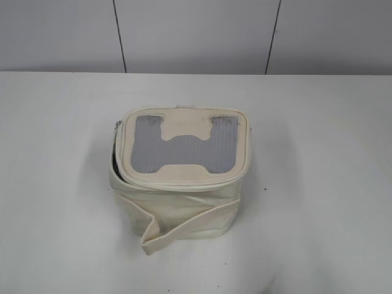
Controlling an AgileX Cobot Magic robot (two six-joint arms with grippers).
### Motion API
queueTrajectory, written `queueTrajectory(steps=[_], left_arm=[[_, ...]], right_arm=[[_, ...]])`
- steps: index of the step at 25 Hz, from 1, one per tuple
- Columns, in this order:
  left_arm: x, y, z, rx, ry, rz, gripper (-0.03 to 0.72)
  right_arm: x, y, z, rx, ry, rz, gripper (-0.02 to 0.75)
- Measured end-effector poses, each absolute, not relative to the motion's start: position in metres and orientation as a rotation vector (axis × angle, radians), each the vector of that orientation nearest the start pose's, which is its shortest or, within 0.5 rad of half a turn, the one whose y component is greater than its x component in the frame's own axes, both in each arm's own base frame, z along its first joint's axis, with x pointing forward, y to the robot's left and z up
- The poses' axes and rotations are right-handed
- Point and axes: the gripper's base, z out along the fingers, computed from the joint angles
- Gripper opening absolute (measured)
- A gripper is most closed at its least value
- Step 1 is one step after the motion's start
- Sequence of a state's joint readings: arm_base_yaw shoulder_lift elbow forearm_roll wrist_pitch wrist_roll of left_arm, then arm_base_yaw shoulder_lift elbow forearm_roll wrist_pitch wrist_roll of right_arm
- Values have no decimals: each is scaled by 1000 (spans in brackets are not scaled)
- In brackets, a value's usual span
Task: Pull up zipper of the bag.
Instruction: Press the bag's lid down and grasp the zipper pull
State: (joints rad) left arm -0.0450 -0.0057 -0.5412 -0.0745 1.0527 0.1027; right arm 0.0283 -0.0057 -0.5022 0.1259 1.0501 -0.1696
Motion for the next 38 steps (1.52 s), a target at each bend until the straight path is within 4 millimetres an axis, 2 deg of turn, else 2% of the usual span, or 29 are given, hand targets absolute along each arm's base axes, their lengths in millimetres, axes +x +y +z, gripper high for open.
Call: queueTrajectory(steps=[38], left_arm=[[-11, -5, 289, 152, 1982, -51, 241]], right_arm=[[-6, 10, 279, -205, 2010, 61, 587]])
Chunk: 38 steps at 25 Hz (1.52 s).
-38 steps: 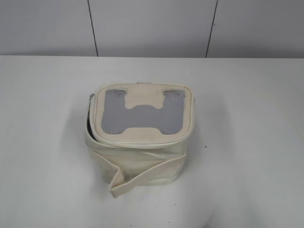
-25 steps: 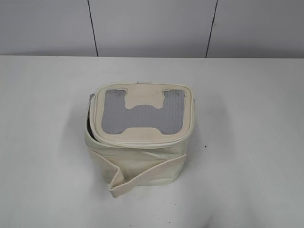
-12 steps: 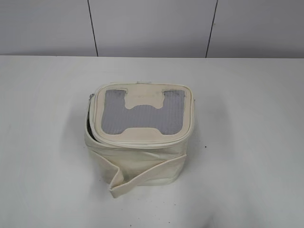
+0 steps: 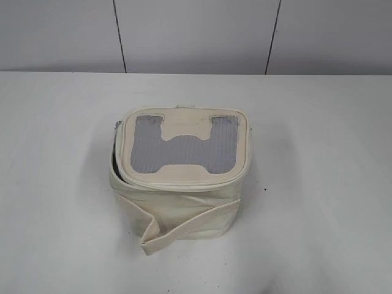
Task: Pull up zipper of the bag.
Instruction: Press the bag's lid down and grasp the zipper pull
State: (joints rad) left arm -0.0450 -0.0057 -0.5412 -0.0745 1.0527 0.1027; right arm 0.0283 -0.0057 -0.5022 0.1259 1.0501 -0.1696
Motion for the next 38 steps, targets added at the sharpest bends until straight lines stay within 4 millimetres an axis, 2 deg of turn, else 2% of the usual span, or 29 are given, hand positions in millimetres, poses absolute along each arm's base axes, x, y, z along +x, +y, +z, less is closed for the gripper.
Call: queueTrajectory(steps=[10, 16, 21, 25, 31, 35, 38], left_arm=[[-11, -7, 290, 157, 1983, -78, 241], [7, -12, 299, 236, 2034, -188, 241], [41, -21, 318, 200, 2012, -276, 241], [83, -30, 321, 118, 2038, -384, 241], [145, -44, 308, 36, 2270, -502, 241], [180, -53, 295, 101, 2447, -521, 258], [199, -58, 289, 164, 2518, -534, 309]], right_arm=[[-6, 10, 279, -205, 2010, 61, 587], [6, 11, 283, -157, 2062, 107, 587], [35, 13, 295, -119, 2063, 148, 587], [58, 16, 298, -120, 2074, 193, 586], [95, 27, 312, -203, 2101, 247, 586], [131, 36, 325, -245, 2151, 253, 586], [165, 43, 330, -298, 2210, 230, 586]])
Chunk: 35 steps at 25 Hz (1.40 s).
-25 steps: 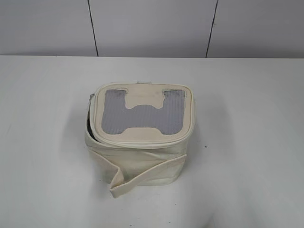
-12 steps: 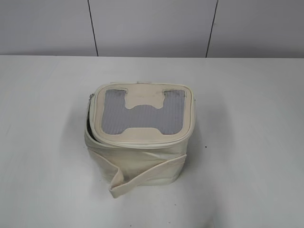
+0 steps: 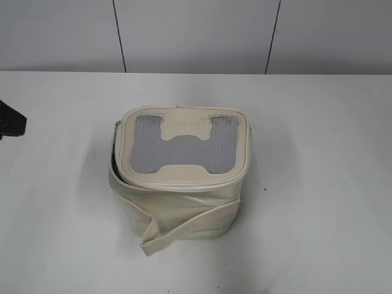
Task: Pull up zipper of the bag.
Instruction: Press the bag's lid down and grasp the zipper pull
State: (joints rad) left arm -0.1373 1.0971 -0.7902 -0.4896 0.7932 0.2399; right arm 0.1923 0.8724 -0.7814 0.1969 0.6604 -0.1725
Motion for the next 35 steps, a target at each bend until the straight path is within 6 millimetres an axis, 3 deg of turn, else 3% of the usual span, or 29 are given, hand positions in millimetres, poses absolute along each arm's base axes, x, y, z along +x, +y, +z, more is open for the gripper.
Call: queueTrajectory(steps=[4, 13, 19, 23, 27, 35], left_arm=[[216, -63, 276, 230, 2578, -557, 347], [250, -72, 266, 285, 2639, -609, 351], [268, -77, 252, 315, 2663, -647, 416], [279, -79, 245, 286, 2663, -671, 438], [290, -81, 247, 273, 2643, -680, 438], [297, -85, 257, 216, 2587, -732, 438]], right_arm=[[207, 52, 337, -429, 2255, 183, 586], [293, 81, 347, -832, 2231, 197, 586], [344, 122, 351, -1084, 2165, 284, 586], [365, 168, 347, -1270, 2103, 336, 559], [373, 214, 340, -1436, 2054, 400, 527], [381, 279, 299, -1622, 2034, 528, 522]])
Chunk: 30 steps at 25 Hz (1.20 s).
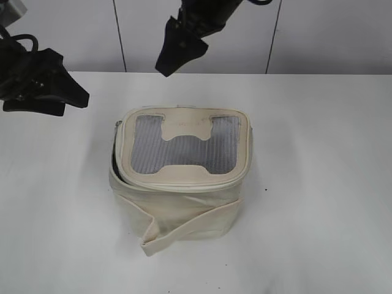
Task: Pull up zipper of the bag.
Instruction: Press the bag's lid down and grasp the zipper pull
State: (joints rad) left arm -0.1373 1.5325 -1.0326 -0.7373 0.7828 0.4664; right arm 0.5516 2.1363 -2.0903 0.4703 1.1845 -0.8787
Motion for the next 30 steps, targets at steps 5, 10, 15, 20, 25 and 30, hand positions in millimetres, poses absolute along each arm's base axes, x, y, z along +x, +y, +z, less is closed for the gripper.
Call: queueTrajectory(steps=[5, 10, 15, 20, 25, 30], left_arm=[[297, -85, 257, 215, 2590, -742, 438], [297, -85, 257, 216, 2592, -744, 438], [296, -86, 257, 220, 2598, -751, 438], [296, -86, 257, 221, 2600, -754, 438], [296, -86, 257, 221, 2600, -754, 438], [296, -86, 257, 221, 2600, -756, 438]], right_arm=[[389, 298, 278, -1640, 2041, 609, 522], [393, 305, 259, -1634, 2073, 667, 522], [399, 308, 232, -1640, 2135, 689, 522], [400, 309, 224, -1642, 2153, 695, 522], [401, 310, 217, -1624, 2184, 714, 507], [401, 312, 213, -1607, 2210, 739, 409]])
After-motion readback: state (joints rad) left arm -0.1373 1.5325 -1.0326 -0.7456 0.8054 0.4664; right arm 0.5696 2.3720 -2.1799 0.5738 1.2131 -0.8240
